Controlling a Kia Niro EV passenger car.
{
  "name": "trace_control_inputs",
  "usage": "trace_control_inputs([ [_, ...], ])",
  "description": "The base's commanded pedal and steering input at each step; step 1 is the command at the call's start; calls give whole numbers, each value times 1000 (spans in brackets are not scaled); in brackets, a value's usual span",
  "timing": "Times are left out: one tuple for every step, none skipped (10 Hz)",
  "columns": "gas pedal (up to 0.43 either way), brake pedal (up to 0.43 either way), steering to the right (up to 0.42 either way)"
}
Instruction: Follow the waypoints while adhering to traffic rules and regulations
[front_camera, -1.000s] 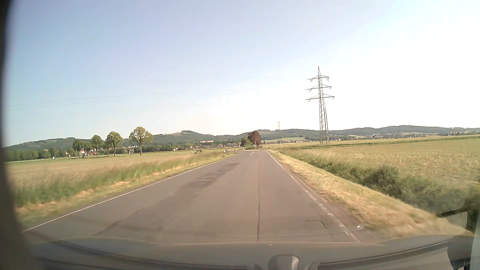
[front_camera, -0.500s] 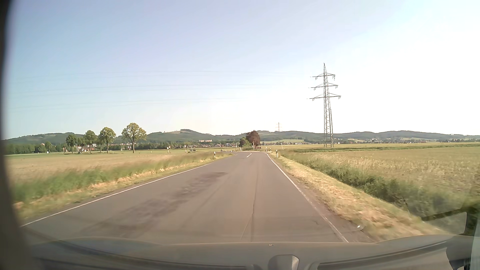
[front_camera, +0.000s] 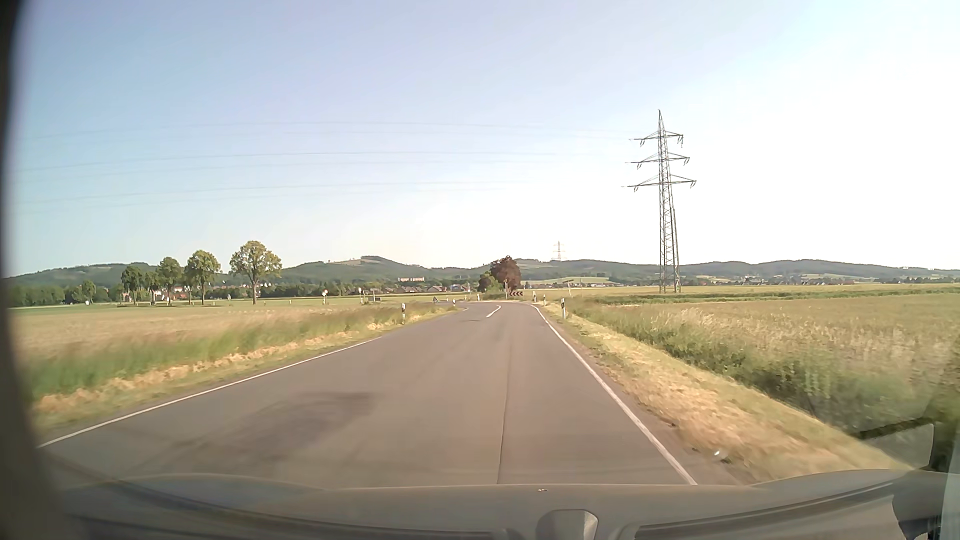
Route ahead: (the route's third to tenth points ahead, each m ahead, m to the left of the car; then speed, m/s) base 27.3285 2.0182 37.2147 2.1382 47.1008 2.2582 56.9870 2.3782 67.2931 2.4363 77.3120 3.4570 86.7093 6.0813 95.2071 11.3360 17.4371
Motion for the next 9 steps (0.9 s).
trace_control_inputs([
  [59, 6, 1],
  [28, 6, 1],
  [28, 6, 1],
  [28, 6, 1],
  [0, 6, 0],
  [0, 6, 0],
  [0, 6, -1],
  [0, 6, 0],
  [0, 6, -1],
])
